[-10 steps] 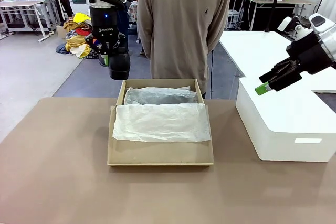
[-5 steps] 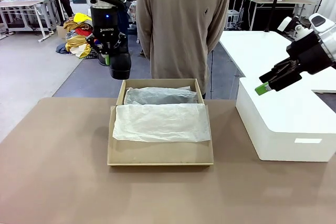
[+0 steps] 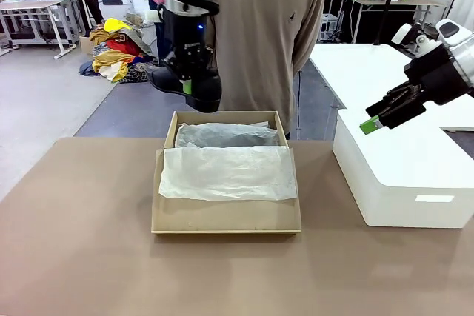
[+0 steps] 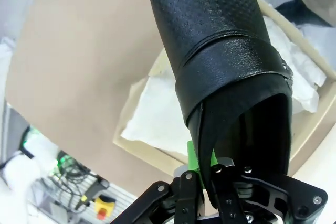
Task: Pack the shoes into the box.
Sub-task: Place the other shoe of the Shoes into the Shoes Box.
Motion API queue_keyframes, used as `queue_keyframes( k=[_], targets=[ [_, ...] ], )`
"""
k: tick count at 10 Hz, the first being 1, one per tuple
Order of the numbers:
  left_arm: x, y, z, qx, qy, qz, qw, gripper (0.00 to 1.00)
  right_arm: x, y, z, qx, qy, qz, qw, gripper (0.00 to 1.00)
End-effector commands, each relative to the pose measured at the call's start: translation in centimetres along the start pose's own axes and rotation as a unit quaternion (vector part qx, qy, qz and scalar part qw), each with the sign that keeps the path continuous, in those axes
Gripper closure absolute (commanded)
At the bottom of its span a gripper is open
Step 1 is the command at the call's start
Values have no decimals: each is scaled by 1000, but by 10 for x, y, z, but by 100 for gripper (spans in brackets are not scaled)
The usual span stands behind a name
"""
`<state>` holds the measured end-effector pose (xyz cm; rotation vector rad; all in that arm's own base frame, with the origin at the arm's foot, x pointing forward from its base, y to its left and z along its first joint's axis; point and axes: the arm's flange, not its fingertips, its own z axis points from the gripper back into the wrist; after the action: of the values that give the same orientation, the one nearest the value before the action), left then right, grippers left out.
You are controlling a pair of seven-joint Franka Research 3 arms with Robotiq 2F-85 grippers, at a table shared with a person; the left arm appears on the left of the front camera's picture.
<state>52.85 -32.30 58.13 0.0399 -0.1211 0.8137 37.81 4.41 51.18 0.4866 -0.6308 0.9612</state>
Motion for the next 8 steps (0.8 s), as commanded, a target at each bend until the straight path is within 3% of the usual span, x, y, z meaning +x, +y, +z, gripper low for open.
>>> queue_keyframes(
  k=[1,6,8],
  targets=[
    [-11,-16,1,4,7,71,997,100,0,-3,-2,7,-17,11,1000,0],
    [-45,-51,-28,0,29,136,990,100,0,-3,-2,7,-17,11,1000,0],
    [-41,-46,-36,-1,33,105,994,100,0,-3,-2,7,-17,11,1000,0]
  ],
)
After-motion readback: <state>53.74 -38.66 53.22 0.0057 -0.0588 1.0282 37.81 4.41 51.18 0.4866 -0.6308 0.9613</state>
